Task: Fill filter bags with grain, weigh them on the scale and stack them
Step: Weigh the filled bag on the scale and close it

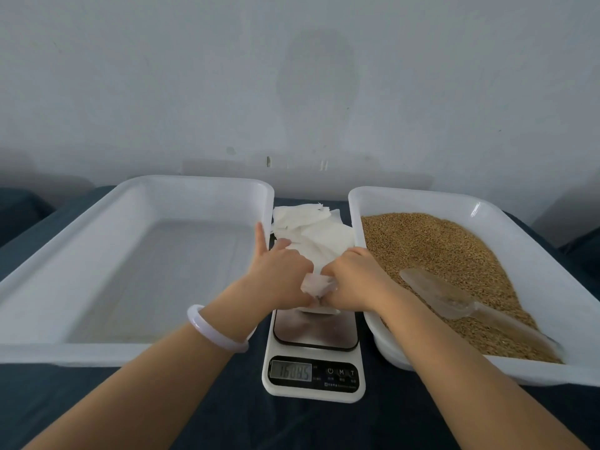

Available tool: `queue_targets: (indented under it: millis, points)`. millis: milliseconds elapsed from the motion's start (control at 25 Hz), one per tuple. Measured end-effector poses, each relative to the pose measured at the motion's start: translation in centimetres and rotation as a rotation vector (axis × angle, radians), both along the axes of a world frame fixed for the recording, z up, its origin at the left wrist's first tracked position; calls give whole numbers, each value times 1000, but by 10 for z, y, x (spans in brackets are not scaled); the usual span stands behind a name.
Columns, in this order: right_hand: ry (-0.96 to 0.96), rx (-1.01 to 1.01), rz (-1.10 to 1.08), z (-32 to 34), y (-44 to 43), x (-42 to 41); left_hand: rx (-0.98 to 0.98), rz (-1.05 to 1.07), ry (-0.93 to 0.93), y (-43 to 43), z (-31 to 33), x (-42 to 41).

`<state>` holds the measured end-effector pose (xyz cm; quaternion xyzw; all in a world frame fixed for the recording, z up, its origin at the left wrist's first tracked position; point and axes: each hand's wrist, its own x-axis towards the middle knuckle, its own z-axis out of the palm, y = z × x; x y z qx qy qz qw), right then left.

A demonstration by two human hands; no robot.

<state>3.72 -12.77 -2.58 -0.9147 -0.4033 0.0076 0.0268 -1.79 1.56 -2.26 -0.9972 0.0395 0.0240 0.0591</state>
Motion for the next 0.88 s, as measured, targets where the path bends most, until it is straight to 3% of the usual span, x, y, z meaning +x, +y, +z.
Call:
queue_targets:
  millis: [160,360,560,880]
  points:
    - [58,131,-23,-1,-2,2,-162,30,60,-2,4,-7]
    - [126,176,-27,-1,-5,3,-134,19,45,-5,0,-12]
    - [177,255,-39,0,-8,0,29,-14,167,-9,1,-10]
    - [209,316,-36,2,-10,-1,-128,20,83,-6,0,-11]
